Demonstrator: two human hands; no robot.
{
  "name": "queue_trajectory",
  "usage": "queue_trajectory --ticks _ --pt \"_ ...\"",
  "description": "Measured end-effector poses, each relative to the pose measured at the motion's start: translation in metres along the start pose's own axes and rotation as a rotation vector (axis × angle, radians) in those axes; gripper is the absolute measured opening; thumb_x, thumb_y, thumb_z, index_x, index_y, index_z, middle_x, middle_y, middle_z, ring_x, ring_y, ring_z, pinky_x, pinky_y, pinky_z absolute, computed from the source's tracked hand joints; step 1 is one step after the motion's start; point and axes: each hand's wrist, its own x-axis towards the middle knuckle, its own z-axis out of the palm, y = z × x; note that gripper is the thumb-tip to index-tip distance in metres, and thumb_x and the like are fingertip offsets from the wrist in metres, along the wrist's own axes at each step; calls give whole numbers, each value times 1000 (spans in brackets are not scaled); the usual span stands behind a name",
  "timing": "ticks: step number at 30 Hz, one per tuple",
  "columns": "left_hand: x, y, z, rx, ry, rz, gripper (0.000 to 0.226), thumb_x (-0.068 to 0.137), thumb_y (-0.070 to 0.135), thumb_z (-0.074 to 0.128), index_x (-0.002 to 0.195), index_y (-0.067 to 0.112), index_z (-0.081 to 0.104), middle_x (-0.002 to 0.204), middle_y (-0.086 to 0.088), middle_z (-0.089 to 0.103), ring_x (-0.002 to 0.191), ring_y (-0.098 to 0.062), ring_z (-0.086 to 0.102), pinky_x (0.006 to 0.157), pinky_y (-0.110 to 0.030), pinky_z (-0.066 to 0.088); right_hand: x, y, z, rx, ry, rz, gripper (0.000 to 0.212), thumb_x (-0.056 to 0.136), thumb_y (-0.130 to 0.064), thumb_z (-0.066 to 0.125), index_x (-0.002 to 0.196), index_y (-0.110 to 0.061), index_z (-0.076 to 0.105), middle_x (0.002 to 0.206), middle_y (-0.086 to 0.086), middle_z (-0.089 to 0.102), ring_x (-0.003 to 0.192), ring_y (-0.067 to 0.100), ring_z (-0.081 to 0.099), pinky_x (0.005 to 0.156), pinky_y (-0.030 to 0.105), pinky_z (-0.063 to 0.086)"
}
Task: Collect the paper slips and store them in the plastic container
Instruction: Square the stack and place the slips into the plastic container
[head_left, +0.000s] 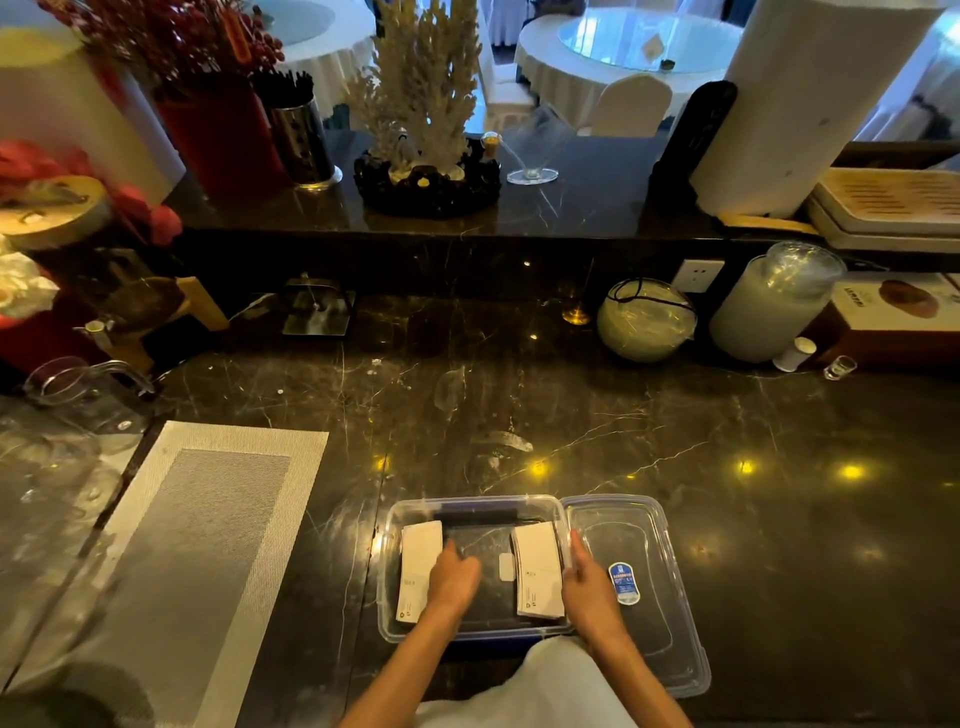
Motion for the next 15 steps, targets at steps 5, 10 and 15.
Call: queue_trajectory --ticks 5,10,15 --pt "3 2 0 1 59 -51 40 98 16 43 138 14 45 128 -12 57 110 -25 57 97 -37 48 -2 -2 -1 -20 4 3 59 102 -8 43 154 -31 25 136 13 59 120 29 62 86 47 60" --pt "-1 10 1 14 51 -75 47 98 17 43 144 14 37 133 -12 53 111 -25 55 100 -37 47 -5 -3 -1 -19 0 -4 59 102 -10 44 154 -31 25 136 13 59 119 29 63 84 47 61" --pt "-8 17 -15 -1 -63 75 50 97 11 44 147 20 39 147 -8 47 130 -25 48 109 -40 43 -6 -2 -3 61 -28 -16 54 104 -15 43 152 -32 27 132 10 62 116 26 65 85 48 60"
